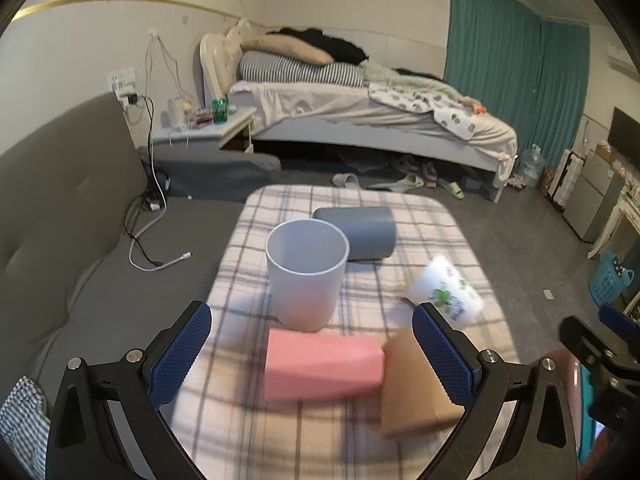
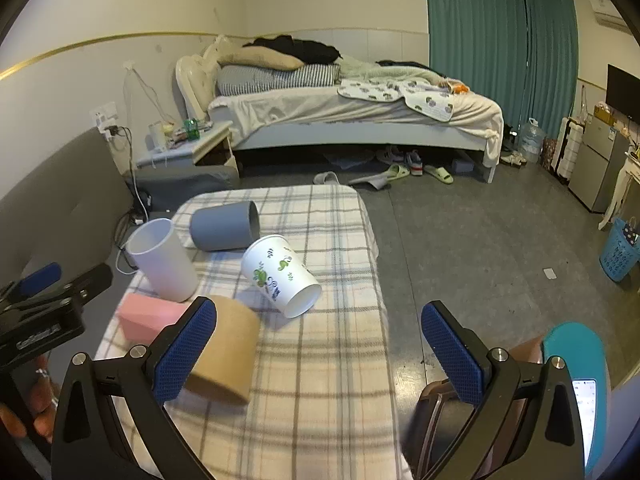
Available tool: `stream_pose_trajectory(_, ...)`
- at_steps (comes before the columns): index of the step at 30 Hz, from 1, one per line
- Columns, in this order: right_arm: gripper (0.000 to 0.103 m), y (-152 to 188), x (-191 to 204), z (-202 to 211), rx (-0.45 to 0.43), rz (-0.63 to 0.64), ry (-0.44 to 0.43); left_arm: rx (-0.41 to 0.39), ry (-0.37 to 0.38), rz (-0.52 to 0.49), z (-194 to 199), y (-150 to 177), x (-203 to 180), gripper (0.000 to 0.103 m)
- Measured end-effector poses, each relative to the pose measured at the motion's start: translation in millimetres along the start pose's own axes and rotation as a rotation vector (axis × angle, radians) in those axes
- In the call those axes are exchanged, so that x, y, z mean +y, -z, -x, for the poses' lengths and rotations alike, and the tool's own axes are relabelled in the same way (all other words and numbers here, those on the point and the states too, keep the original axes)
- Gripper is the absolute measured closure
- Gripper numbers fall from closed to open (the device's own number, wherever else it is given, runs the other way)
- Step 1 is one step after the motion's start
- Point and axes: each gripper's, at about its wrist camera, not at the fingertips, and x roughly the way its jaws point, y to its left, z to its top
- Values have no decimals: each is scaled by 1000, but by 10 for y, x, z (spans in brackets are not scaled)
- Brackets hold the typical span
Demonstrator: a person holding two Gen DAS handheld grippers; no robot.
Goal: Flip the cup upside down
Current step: 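Move the left gripper to the white plastic cup and grasp its rim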
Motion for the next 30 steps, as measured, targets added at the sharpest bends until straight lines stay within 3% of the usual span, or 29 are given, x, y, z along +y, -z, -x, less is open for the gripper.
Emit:
stream_pose_trajectory(9, 0, -111, 42, -616, 43, 2, -14, 66, -15, 11, -730, -44, 111, 2)
stream_pose_trajectory(20, 0, -20, 17, -953, 91, -7, -12, 60, 4, -44, -923, -97, 37, 3)
stream_pose_trajectory(22, 0, -9, -7, -942, 90, -12, -11, 57, 16, -47, -920, -121, 25, 18)
stream_pose_trajectory(23, 0, 3, -19, -929, 89, -15, -10, 65, 12, -50, -928, -129, 20, 30)
stream_pose_trajectory(30, 0, -12, -111, -743, 79, -33, -5, 36, 4, -71, -730, -224, -12, 31)
